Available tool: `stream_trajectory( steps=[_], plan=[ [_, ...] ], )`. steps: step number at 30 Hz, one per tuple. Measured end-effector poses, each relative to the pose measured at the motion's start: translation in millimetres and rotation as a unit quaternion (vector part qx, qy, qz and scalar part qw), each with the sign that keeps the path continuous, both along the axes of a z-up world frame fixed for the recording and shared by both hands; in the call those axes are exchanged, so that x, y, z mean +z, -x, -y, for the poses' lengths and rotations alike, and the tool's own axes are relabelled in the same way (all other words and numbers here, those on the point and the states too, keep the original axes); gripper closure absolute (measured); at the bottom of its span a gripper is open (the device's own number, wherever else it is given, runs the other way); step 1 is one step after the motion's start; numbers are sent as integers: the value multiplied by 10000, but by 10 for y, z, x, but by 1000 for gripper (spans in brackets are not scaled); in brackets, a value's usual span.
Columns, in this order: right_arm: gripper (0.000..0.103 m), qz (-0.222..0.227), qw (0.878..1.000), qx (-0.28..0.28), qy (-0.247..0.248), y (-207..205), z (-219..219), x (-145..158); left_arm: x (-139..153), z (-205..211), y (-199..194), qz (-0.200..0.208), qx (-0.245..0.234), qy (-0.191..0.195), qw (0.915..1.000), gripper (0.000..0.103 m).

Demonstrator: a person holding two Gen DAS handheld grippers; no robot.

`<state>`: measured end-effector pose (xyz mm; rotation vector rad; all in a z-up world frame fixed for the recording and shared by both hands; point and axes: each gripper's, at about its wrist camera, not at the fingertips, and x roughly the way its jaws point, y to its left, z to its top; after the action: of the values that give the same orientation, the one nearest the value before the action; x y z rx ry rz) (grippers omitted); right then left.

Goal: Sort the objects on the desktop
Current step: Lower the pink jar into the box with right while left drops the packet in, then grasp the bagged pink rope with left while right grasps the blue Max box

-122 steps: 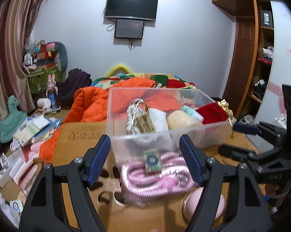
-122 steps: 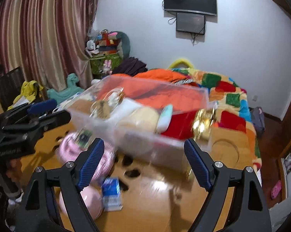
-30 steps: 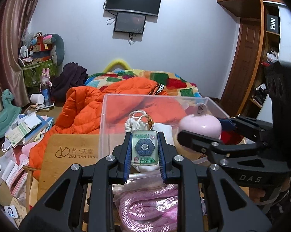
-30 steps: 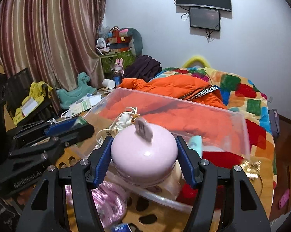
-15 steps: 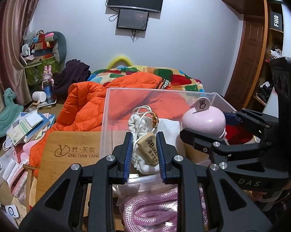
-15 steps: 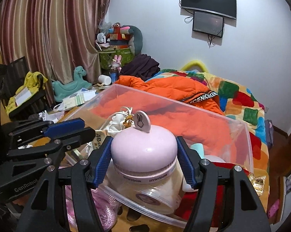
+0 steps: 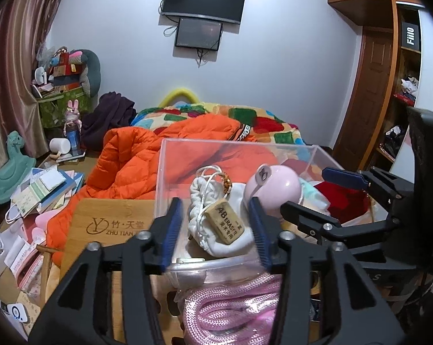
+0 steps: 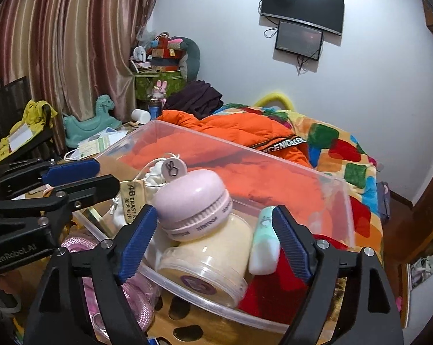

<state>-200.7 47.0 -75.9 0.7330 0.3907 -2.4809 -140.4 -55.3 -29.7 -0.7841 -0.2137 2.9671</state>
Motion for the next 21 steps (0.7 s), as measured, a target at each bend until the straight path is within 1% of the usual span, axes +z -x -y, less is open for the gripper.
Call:
stream_trajectory(
  steps=[1, 3, 5, 7, 9, 13, 16, 21],
  plan=[
    [22, -5, 10000, -24, 9, -7, -23, 10, 18, -1, -22, -44, -2, 7, 10000, 47],
    [20, -2, 9999, -82, 65, -40, -68, 33, 61, -18, -87, -143, -7, 44, 9999, 43],
    [19, 34, 9998, -114, 153, -80, -121, 59, 92, -33, -156, -202, -31, 56, 9998, 35],
    [18, 71, 9994, -133, 299, -140, -204, 98, 104, -41, -217, -216, -83, 15, 9997, 30],
    [15, 93, 9991, -164, 392, -191, -277, 117, 93, -49, -289, -200, -137, -16, 9997, 28],
    [13, 91, 9984, -263, 484, -325, -435, 129, 2, -57, -411, -33, -162, -75, 9998, 19],
    [13, 105, 9986, -305, 411, -441, -557, 84, -101, -61, -487, 156, -185, -87, 9997, 18],
    [13, 204, 9994, -202, 173, -633, -663, -60, -284, -107, -624, 427, -278, 64, 9987, 14]
  ],
)
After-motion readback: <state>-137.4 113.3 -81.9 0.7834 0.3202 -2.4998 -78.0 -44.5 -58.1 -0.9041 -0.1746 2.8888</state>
